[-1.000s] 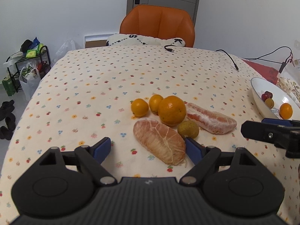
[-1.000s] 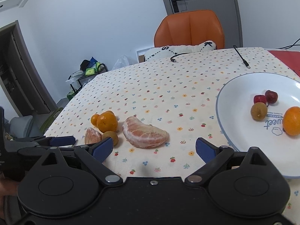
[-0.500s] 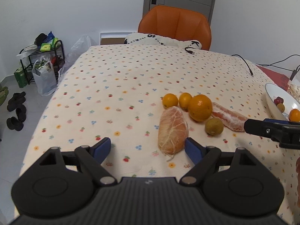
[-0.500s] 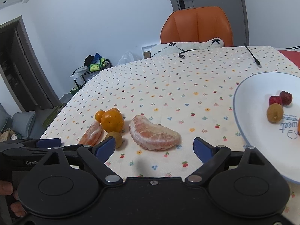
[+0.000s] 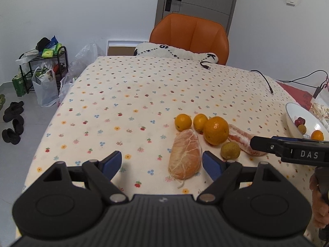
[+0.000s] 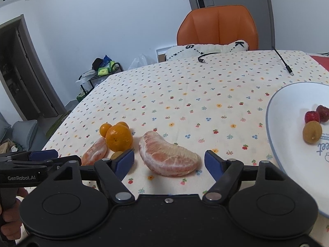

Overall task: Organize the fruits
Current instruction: 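Grasp a pith-covered pomelo segment with the left tool while the right tool grasps a pink segment, then carry the pomelo segment in the left tool while the right tool carries its segment to the plate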

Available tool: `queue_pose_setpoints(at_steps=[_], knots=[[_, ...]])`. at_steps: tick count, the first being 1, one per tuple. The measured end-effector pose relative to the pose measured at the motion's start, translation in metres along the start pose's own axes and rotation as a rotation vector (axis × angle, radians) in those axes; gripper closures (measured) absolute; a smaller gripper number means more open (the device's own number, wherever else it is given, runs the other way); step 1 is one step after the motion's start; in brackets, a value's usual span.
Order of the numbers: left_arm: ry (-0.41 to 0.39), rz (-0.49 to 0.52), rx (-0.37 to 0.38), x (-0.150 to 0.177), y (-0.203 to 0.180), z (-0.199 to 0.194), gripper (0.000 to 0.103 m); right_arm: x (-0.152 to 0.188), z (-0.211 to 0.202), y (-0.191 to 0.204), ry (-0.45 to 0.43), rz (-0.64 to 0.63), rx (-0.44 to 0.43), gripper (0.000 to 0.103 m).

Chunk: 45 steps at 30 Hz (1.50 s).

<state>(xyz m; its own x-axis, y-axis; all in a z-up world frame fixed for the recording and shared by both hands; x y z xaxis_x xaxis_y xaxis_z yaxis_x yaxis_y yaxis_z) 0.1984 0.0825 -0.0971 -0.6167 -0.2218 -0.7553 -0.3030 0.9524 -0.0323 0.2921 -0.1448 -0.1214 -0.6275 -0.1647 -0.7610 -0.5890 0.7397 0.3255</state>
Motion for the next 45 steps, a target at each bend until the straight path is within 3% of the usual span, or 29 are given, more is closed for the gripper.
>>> queue_pose_setpoints(at_steps=[6, 14, 19, 25, 29, 34, 45], knots=[[-0.004, -0.010, 0.030, -0.001, -0.003, 0.004, 0.022, -0.006, 0.006, -0.002, -0.002, -0.011, -0.004, 0.028], [0.010, -0.016, 0.071, -0.003, -0.011, 0.014, 0.038, -0.009, 0.018, -0.004, 0.012, -0.019, -0.013, 0.029], [0.008, -0.016, 0.082, -0.002, -0.016, 0.019, 0.048, -0.009, 0.019, -0.002, 0.016, -0.041, -0.017, 0.041], [0.005, 0.014, 0.063, -0.003, -0.023, 0.022, 0.052, -0.006, 0.015, -0.001, 0.018, -0.053, -0.019, 0.051], [0.006, 0.031, 0.052, -0.002, -0.026, 0.022, 0.053, -0.002, 0.009, -0.001, 0.013, -0.048, -0.028, 0.053], [-0.001, 0.046, 0.044, 0.001, -0.029, 0.019, 0.067, 0.003, 0.003, 0.001, 0.015, -0.041, -0.029, 0.054], [-0.001, 0.018, 0.075, 0.007, -0.024, 0.010, 0.070, 0.011, -0.012, 0.009, 0.050, -0.022, -0.026, 0.054]])
Point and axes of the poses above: each gripper's, at about its wrist camera, not at the fingertips, and z roughly the way its jaws point, y to its left, x to its underside, the point moved 2 cm from there along z, roughly the way its jaws point, and after that the axes turned 8 degrees about -x, right-handed, at the moved point
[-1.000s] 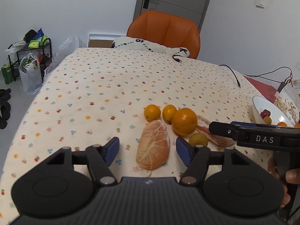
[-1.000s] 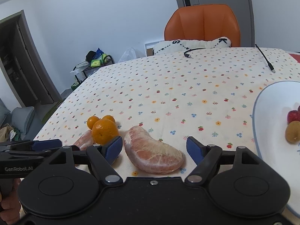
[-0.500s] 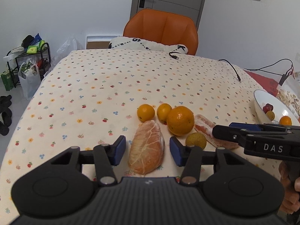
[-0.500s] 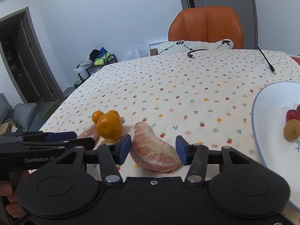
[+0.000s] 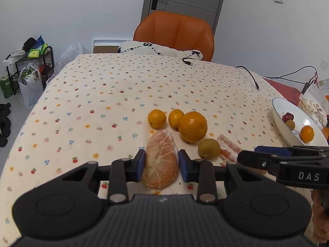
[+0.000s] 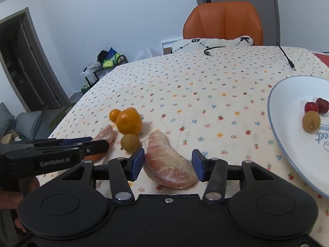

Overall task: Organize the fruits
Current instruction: 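Carry the pomelo segment in the left tool while the right tool carries its segment to the plate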

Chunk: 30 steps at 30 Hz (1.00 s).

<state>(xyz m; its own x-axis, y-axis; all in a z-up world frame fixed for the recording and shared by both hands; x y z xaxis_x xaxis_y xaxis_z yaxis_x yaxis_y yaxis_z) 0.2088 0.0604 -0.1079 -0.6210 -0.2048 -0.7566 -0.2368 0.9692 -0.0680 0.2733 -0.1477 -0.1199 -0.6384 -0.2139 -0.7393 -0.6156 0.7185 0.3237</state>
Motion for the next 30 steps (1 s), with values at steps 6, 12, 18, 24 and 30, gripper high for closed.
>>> queue_pose_setpoints(at_steps=[6, 12, 18, 24, 30], knots=[[0.001, -0.010, 0.007, 0.001, 0.002, -0.005, 0.070, 0.001, -0.001, 0.004, -0.011, -0.031, 0.003, 0.051], [-0.011, -0.018, 0.015, -0.001, 0.005, -0.012, 0.070, 0.000, 0.003, 0.002, -0.010, -0.031, -0.011, 0.051], [-0.015, -0.031, 0.022, -0.003, 0.009, -0.014, 0.070, -0.002, 0.010, 0.007, 0.003, -0.048, -0.018, 0.050], [-0.020, -0.047, 0.025, -0.004, 0.015, -0.014, 0.070, 0.001, 0.014, 0.017, 0.023, -0.107, -0.006, 0.044], [-0.014, -0.048, 0.032, -0.003, 0.013, -0.013, 0.070, 0.006, 0.008, 0.023, 0.050, -0.143, -0.041, 0.044]])
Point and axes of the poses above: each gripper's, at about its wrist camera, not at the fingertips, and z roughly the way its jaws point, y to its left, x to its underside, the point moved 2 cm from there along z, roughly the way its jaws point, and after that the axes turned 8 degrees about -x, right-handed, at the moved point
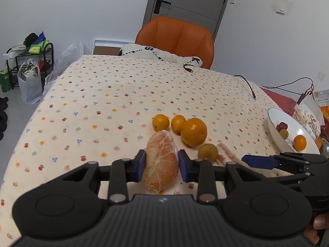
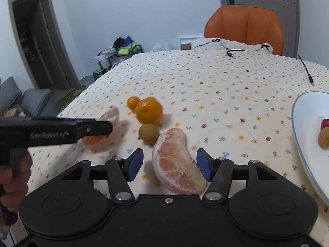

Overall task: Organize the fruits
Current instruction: 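Carry the pomelo segment in the left tool while the right tool carries its segment to the plate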

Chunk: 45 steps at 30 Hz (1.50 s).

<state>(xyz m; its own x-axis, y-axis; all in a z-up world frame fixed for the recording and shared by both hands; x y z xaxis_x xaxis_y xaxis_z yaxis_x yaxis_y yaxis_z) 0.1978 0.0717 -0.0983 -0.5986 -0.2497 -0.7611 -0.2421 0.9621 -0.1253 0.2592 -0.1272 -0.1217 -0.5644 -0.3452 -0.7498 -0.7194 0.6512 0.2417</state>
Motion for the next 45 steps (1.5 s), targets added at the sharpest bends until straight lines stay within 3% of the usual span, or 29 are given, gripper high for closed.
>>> queue_pose_setpoints(at_steps=[5, 8, 13, 45], knots=[[-0.006, 0.005, 0.001, 0.000, -0.003, -0.003, 0.070, 0.002, -0.003, 0.003, -0.002, -0.010, -0.021, 0.045], [-0.007, 0.005, -0.002, 0.000, -0.003, -0.004, 0.070, 0.003, -0.001, 0.006, -0.003, -0.042, 0.015, 0.060], [-0.018, 0.015, 0.007, -0.004, -0.009, -0.008, 0.070, 0.001, -0.002, 0.002, -0.004, -0.041, 0.015, 0.064], [-0.085, 0.127, 0.145, -0.025, -0.097, -0.017, 0.070, 0.000, -0.084, -0.053, -0.174, 0.105, 0.170, 0.065]])
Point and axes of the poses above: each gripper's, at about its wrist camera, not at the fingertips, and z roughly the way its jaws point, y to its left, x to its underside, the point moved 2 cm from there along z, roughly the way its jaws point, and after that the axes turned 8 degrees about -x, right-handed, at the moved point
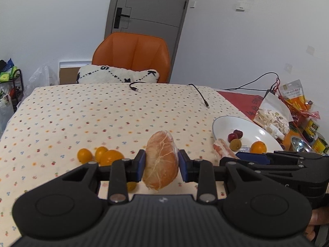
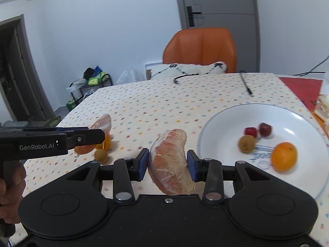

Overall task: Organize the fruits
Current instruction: 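Carry the pomelo segment in the left tool while the right tool carries its segment to the plate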

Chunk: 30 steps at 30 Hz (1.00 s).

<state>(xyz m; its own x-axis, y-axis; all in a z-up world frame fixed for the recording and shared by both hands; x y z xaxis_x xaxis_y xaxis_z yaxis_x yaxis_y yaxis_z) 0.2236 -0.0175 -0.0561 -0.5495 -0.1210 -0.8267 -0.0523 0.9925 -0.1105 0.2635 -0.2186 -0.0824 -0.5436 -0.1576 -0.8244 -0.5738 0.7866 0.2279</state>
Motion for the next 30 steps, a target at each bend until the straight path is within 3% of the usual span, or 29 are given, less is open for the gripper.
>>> queue_pose_setpoints(at_steps=[30], knots=[[0.016, 0.063, 0.143, -0.014, -0.091, 0.046, 0.070, 0.009, -0.050, -0.089, -0.074, 0.161, 0.242, 0.065]])
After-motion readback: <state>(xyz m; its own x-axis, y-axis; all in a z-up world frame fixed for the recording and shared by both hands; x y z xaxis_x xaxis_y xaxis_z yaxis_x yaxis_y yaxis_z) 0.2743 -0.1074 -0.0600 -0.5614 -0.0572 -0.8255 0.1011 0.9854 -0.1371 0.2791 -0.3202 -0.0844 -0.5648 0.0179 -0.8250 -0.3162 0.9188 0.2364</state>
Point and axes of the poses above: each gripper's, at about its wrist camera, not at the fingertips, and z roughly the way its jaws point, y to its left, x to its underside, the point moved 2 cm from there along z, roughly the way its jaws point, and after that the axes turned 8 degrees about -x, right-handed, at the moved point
